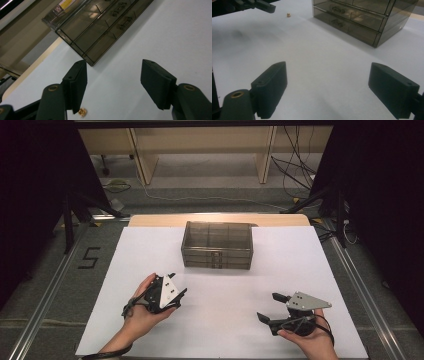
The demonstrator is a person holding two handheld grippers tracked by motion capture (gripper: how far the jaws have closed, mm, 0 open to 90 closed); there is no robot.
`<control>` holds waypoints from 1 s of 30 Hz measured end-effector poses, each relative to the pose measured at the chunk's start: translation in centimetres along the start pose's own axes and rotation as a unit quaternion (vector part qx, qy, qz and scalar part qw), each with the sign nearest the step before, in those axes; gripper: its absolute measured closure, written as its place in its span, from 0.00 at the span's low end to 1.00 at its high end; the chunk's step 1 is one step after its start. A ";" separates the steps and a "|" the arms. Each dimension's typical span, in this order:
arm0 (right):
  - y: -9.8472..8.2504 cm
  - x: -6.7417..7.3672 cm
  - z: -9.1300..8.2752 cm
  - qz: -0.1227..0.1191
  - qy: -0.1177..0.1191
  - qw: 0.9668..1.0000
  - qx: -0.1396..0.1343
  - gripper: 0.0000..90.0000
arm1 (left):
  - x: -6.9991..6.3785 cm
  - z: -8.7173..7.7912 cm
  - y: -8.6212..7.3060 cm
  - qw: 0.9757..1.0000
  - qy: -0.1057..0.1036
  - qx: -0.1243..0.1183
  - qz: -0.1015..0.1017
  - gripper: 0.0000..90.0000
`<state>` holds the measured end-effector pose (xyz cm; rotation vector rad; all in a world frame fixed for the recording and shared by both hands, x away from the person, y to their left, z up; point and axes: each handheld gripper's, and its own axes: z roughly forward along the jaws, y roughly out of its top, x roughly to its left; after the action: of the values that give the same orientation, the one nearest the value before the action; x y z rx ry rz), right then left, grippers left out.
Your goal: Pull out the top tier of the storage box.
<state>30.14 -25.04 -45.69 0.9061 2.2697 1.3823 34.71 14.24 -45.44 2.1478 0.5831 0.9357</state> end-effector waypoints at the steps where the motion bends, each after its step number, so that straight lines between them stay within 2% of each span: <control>1: 0.0 0.0 0.0 0.000 0.000 1.000 0.002 0.18 | -0.1 0.4 0.4 1.000 0.002 -0.001 0.014 0.43; 7: 0.0 0.0 0.0 0.001 -0.001 1.000 0.000 0.18 | -0.2 1.4 1.4 0.999 0.017 -0.009 0.037 0.46; 16: 0.0 0.0 0.0 0.001 -0.001 1.000 0.001 0.18 | -0.9 4.0 3.3 0.996 0.038 -0.015 0.073 0.50; 17: 0.0 0.0 0.0 0.002 -0.002 1.000 0.002 0.18 | -1.1 4.6 3.6 0.995 0.046 -0.014 0.091 0.51; 18: 0.0 0.0 0.0 0.002 -0.001 1.000 0.001 0.18 | -1.1 4.6 3.6 0.995 0.046 -0.014 0.091 0.51; 20: 0.0 0.0 0.0 0.002 -0.001 1.000 0.001 0.18 | -1.5 5.5 4.1 0.991 0.058 -0.011 0.123 0.52; 21: 0.0 0.0 0.0 0.002 -0.001 1.000 0.001 0.18 | -1.5 5.5 4.1 0.991 0.058 -0.011 0.123 0.52; 24: 0.0 -0.1 0.0 0.002 -0.001 1.000 0.001 0.18 | -2.0 6.5 4.7 0.987 0.069 -0.008 0.145 0.53; 29: 0.0 -0.1 0.0 0.002 -0.001 1.000 0.001 0.18 | -2.1 7.2 5.3 0.984 0.074 -0.002 0.161 0.55; 30: 0.0 0.0 0.0 0.002 -0.001 1.000 0.001 0.18 | -2.1 7.4 5.5 0.984 0.073 -0.003 0.161 0.55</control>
<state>30.14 -25.10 -45.68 0.9118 2.2695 1.3809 39.63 6.19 -45.77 2.2195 0.3045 1.2755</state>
